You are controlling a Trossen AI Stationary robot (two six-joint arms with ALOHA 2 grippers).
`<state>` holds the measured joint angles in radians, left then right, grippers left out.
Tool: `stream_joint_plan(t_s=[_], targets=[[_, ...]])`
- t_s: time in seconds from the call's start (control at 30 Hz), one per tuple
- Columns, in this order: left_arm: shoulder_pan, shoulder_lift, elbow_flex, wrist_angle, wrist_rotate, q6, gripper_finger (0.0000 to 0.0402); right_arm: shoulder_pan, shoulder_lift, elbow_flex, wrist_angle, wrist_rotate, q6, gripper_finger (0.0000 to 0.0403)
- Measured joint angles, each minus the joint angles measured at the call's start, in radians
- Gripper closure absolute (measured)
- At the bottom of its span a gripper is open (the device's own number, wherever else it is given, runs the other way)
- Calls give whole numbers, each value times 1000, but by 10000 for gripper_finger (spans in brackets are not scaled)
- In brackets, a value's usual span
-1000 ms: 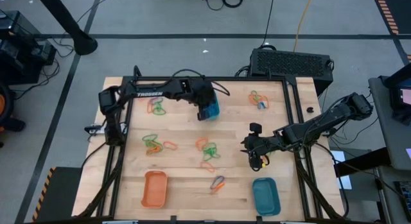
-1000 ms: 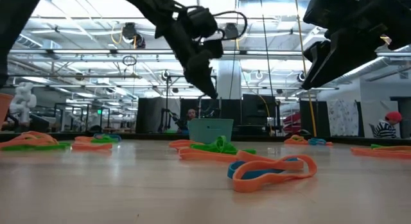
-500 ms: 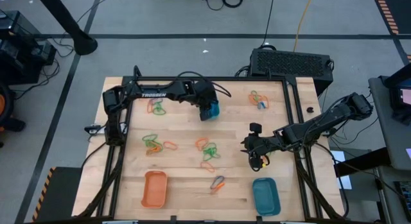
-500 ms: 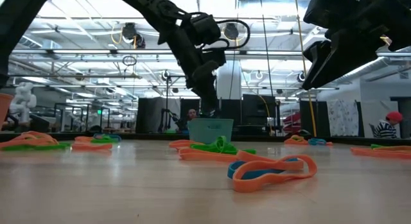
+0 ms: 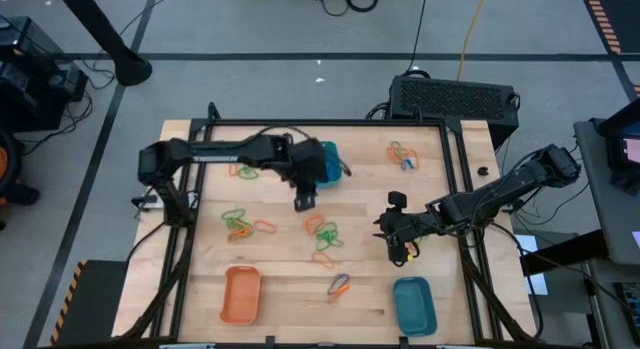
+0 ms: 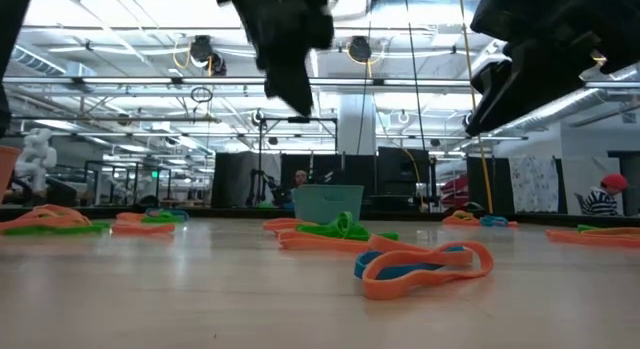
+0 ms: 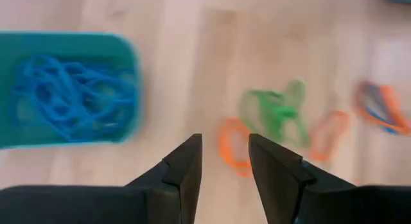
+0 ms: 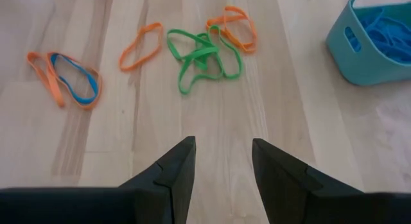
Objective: Sort rubber bands into baskets
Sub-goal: Put the blue rubber band into the top blue bin
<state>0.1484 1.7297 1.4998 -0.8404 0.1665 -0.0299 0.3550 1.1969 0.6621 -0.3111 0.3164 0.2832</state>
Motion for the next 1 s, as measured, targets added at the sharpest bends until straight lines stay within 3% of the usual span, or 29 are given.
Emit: stream_joint_plan(t_s=[0.2, 0.33, 0.47, 0.67, 0.9, 1.0], targets=[[-244, -29, 0, 128, -53, -102, 266, 0, 0, 0, 17, 0, -7, 257], [-390, 38, -1, 220, -179, -82, 265, 0, 0, 0, 15, -2, -7, 257], [-482, 136, -2, 392, -207, -36, 265, 0, 0, 0, 18, -2, 9, 257], [-531, 258, -2, 545, -222, 62, 265, 0, 0, 0, 32, -3, 15, 257], [-511, 354, -1, 567, -227, -164, 265, 0, 0, 0, 39, -4, 46, 257], [-516, 389, -1, 550, -220, -174, 265, 0, 0, 0, 43, -4, 46, 257]])
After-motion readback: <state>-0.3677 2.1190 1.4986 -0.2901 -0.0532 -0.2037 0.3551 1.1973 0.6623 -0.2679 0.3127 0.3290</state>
